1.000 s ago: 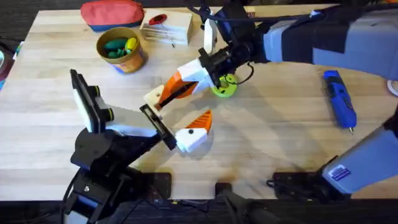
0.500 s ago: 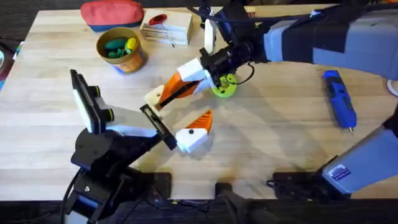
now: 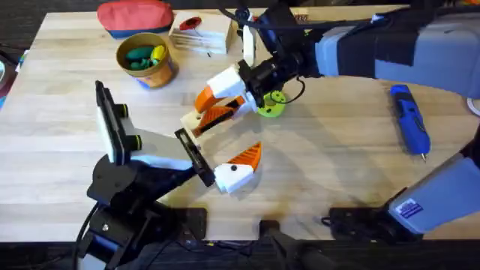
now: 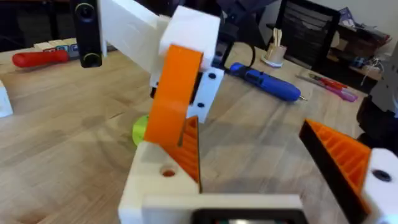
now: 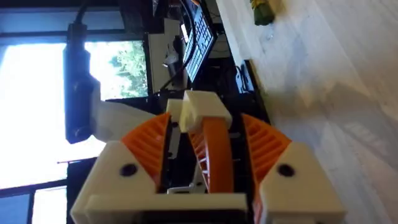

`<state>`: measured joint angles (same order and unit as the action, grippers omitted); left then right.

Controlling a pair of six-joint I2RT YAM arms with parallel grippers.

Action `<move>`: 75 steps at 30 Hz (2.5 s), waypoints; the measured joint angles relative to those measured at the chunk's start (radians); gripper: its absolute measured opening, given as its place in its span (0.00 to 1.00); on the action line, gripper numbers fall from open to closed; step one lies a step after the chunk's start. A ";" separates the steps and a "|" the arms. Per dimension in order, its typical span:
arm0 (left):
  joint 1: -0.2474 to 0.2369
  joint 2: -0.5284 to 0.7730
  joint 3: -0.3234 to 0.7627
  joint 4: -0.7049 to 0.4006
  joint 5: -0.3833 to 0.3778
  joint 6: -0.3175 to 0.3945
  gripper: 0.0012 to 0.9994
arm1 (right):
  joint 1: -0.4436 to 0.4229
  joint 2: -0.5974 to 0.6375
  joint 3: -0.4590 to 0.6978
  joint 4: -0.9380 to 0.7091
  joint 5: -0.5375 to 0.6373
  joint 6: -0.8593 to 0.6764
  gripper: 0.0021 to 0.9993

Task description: Pick up the gripper from the table and insert it into the empty holder that is missing its gripper. Then pick up a screw, insert it into the mounting hole, and use the screwdriver to tighten it. Finally, clean up the table by picking up the vegetable and placing it into the bucket.

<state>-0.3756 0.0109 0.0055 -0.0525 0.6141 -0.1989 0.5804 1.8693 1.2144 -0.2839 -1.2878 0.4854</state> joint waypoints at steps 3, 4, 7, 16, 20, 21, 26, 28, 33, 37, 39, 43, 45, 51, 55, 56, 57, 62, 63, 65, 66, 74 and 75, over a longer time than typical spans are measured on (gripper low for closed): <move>0.000 0.000 0.000 0.000 0.003 0.000 0.99 | 0.000 0.000 0.000 0.000 0.000 -0.012 0.73; 0.000 0.000 0.000 0.000 0.004 0.000 0.99 | 0.000 0.000 0.000 0.001 0.000 -0.018 0.82; 0.000 0.000 0.000 0.000 0.004 0.000 0.99 | -0.004 0.000 0.000 0.023 0.006 -0.041 0.99; 0.000 0.000 0.000 0.000 0.004 0.000 0.99 | -0.139 0.000 0.061 -0.024 0.154 -0.152 0.99; 0.000 0.000 0.000 0.000 0.004 0.000 0.99 | -0.207 -0.010 0.171 -0.241 0.334 -0.303 0.99; 0.000 0.000 0.000 0.000 0.004 0.000 0.99 | -0.218 -0.022 0.195 -0.304 0.387 -0.358 0.99; 0.000 0.000 0.000 0.000 0.004 0.000 0.99 | -0.228 -0.111 0.264 -0.557 0.658 -0.659 0.99; 0.000 0.000 0.000 0.000 0.004 0.000 0.99 | -0.227 -0.139 0.273 -0.606 0.756 -0.737 0.99; 0.000 0.000 0.000 0.000 0.003 0.007 0.99 | -0.225 -0.144 0.276 -0.627 0.884 -0.835 0.99; 0.000 0.000 0.000 0.000 0.003 0.028 0.99 | -0.225 -0.141 0.276 -0.634 0.939 -0.882 0.99; 0.000 0.000 0.000 -0.001 0.004 0.036 0.99 | -0.222 -0.141 0.276 -0.642 0.973 -0.896 0.99; 0.000 0.000 0.000 -0.001 0.003 0.045 0.99 | -0.204 -0.141 0.276 -0.691 1.047 -0.911 0.99; 0.000 0.000 0.000 -0.001 0.003 0.046 0.99 | -0.183 -0.141 0.276 -0.702 1.079 -0.914 0.99; 0.000 0.000 0.000 -0.001 0.004 0.049 0.99 | -0.085 -0.141 0.202 -0.657 1.118 -0.929 0.96; 0.000 0.000 0.000 -0.001 0.003 0.050 0.99 | -0.045 -0.141 0.129 -0.608 1.124 -0.932 0.84; 0.000 0.000 0.000 -0.001 0.004 0.050 0.99 | -0.035 -0.141 0.112 -0.593 1.127 -0.931 0.83; 0.000 0.000 0.000 -0.001 0.004 0.050 0.99 | -0.027 -0.141 0.101 -0.577 1.128 -0.930 0.81; 0.000 0.000 0.000 -0.001 0.004 0.050 0.99 | 0.000 -0.141 0.082 -0.527 1.131 -0.908 0.60; 0.000 0.000 0.000 -0.001 0.003 0.050 0.99 | 0.001 -0.141 0.082 -0.523 1.131 -0.903 0.59; 0.000 0.000 0.000 -0.001 0.003 0.050 0.99 | 0.001 -0.136 0.082 -0.525 1.131 -0.896 0.58; 0.000 0.000 0.000 -0.001 0.004 0.050 0.99 | 0.001 -0.129 0.082 -0.525 1.131 -0.892 0.56; 0.000 0.000 0.000 -0.001 0.004 0.050 0.99 | 0.001 -0.077 0.079 -0.527 1.172 -0.851 0.49; 0.000 0.000 0.000 -0.001 0.003 0.050 0.99 | 0.001 -0.076 0.079 -0.527 1.177 -0.849 0.48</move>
<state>-0.3756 0.0109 0.0055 -0.0536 0.6174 -0.1493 0.5812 1.7930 1.2930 -0.8111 -0.1113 -0.3631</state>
